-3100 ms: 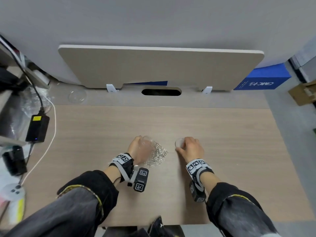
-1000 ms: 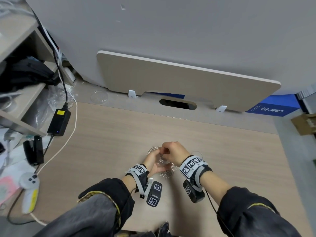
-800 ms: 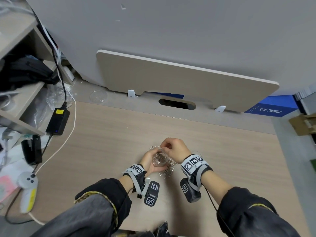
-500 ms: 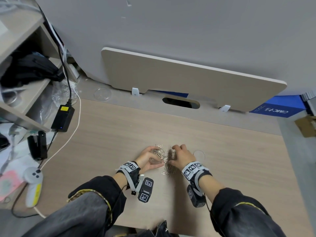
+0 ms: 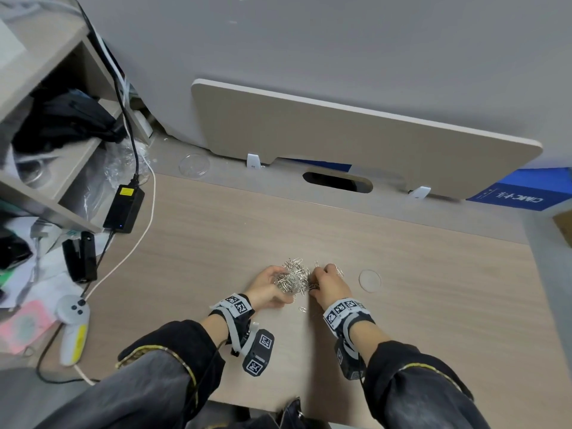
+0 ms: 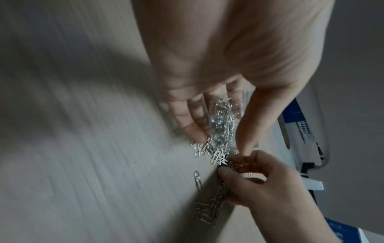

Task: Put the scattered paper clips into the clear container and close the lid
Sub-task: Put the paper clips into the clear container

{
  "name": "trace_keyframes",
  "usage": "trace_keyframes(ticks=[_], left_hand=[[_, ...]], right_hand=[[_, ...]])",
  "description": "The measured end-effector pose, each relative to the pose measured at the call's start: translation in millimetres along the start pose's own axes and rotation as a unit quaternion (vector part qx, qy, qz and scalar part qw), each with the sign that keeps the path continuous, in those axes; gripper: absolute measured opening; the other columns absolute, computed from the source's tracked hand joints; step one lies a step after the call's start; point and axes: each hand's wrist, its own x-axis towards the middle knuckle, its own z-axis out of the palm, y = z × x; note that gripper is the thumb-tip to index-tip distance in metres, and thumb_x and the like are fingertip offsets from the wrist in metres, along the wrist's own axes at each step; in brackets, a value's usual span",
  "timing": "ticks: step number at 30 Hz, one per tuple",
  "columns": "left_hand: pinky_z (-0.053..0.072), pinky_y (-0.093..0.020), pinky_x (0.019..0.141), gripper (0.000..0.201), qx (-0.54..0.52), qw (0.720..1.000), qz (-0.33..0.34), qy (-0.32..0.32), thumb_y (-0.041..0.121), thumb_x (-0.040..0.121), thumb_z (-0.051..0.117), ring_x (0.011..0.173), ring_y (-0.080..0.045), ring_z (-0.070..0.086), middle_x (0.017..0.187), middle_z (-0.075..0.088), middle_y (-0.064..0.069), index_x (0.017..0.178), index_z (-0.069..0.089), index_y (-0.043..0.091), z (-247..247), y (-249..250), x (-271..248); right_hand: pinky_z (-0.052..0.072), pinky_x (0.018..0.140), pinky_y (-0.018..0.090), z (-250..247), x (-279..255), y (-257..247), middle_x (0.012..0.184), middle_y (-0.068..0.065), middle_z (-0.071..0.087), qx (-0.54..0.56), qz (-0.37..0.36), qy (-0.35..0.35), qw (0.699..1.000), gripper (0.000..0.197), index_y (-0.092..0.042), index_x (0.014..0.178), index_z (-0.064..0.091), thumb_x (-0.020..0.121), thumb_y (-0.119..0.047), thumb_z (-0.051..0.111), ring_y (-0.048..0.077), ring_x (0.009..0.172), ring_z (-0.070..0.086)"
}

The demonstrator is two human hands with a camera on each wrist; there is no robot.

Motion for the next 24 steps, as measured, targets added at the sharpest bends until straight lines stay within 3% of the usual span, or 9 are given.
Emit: trace_keyframes(ticks=[2, 4, 5, 8, 11, 13, 17, 21, 24], left_hand=[[0.053, -0.039, 0.075, 0.063, 0.031, 0.999, 0.007, -0.005, -0.011, 0.059, 0.074, 0.094, -0.02, 0.067, 0.144, 0.048, -0.003, 0.107, 0.057, 0.026, 2, 0, 0], [0.049, -0.032, 0.063, 0.061, 0.059, 0.998, 0.011, -0.006, -0.018, 0.068, 0.071, 0.058, -0.008, 0.059, 0.142, 0.049, -0.004, 0.108, 0.056, 0.025, 2, -1, 1], [0.049, -0.031, 0.061, 0.06, 0.069, 0.998, 0.01, -0.006, -0.019, 0.07, 0.07, 0.052, -0.006, 0.056, 0.14, 0.05, -0.004, 0.109, 0.056, 0.025, 2, 0, 2], [0.05, -0.03, 0.06, 0.06, 0.092, 0.996, 0.008, -0.009, -0.017, 0.068, 0.072, 0.058, -0.008, 0.057, 0.127, 0.054, -0.002, 0.107, 0.057, 0.025, 3, -1, 4], [0.049, -0.031, 0.06, 0.062, 0.103, 0.995, 0.007, -0.018, -0.012, 0.06, 0.075, 0.08, -0.025, 0.06, 0.121, 0.058, -0.006, 0.105, 0.058, 0.026, 6, -1, 7], [0.049, -0.027, 0.053, 0.062, 0.115, 0.993, 0.01, -0.02, -0.015, 0.063, 0.076, 0.073, -0.022, 0.061, 0.117, 0.057, -0.006, 0.109, 0.057, 0.023, 10, 0, 8], [0.046, -0.02, 0.042, 0.061, 0.135, 0.99, 0.025, -0.027, -0.02, 0.071, 0.071, 0.054, -0.009, 0.053, 0.107, 0.056, -0.006, 0.116, 0.053, 0.016, 23, 4, 11], [0.047, -0.019, 0.041, 0.065, 0.152, 0.987, 0.031, -0.034, -0.022, 0.071, 0.072, 0.047, -0.003, 0.054, 0.087, 0.051, -0.005, 0.117, 0.047, 0.016, 38, 11, 11], [0.057, -0.03, 0.054, 0.066, 0.149, 0.987, 0.036, -0.047, -0.021, 0.068, 0.072, 0.067, -0.015, 0.064, 0.093, 0.06, -0.006, 0.12, 0.048, 0.013, 42, 12, 13]], right_hand=[[0.046, 0.085, 0.033, -2, 1, 2, 0.111, 0.004, 0.049, 0.017, 0.002, 0.003, 1.0, 0.021, -0.018, 0.104, 0.058, 0.084, -0.017, 0.065, 0.027, 0.098, 0.058], [0.045, 0.082, 0.031, -5, 2, 4, 0.106, 0.004, 0.057, 0.04, 0.011, 0.007, 0.999, 0.016, -0.016, 0.098, 0.061, 0.083, -0.015, 0.064, 0.025, 0.097, 0.058], [0.045, 0.08, 0.029, -7, 3, 6, 0.101, 0.004, 0.061, 0.062, 0.02, 0.01, 0.998, 0.012, -0.016, 0.093, 0.062, 0.081, -0.013, 0.064, 0.024, 0.095, 0.059], [0.046, 0.075, 0.025, -11, 5, 13, 0.083, -0.003, 0.065, 0.142, 0.053, 0.022, 0.988, 0.012, -0.018, 0.076, 0.061, 0.076, -0.01, 0.07, 0.019, 0.083, 0.061], [0.053, 0.071, 0.03, -20, 3, 20, 0.067, -0.007, 0.062, 0.234, 0.094, 0.034, 0.967, 0.02, -0.018, 0.067, 0.061, 0.071, -0.011, 0.079, 0.017, 0.069, 0.061], [0.052, 0.067, 0.03, -31, 3, 23, 0.062, -0.005, 0.061, 0.265, 0.091, 0.042, 0.959, 0.021, -0.017, 0.066, 0.063, 0.069, -0.015, 0.084, 0.014, 0.061, 0.058], [0.053, 0.055, 0.031, -56, 0, 17, 0.06, -0.003, 0.062, 0.299, 0.032, 0.053, 0.952, 0.023, -0.012, 0.069, 0.066, 0.065, -0.022, 0.087, 0.014, 0.054, 0.057], [0.055, 0.062, 0.035, -71, -7, -2, 0.065, -0.005, 0.062, 0.267, -0.049, 0.036, 0.962, 0.015, -0.015, 0.074, 0.065, 0.071, -0.014, 0.08, 0.014, 0.058, 0.059], [0.052, 0.071, 0.033, -70, -16, -15, 0.075, -0.004, 0.064, 0.178, -0.103, 0.022, 0.978, 0.01, -0.014, 0.078, 0.065, 0.074, -0.015, 0.074, 0.013, 0.068, 0.057]])
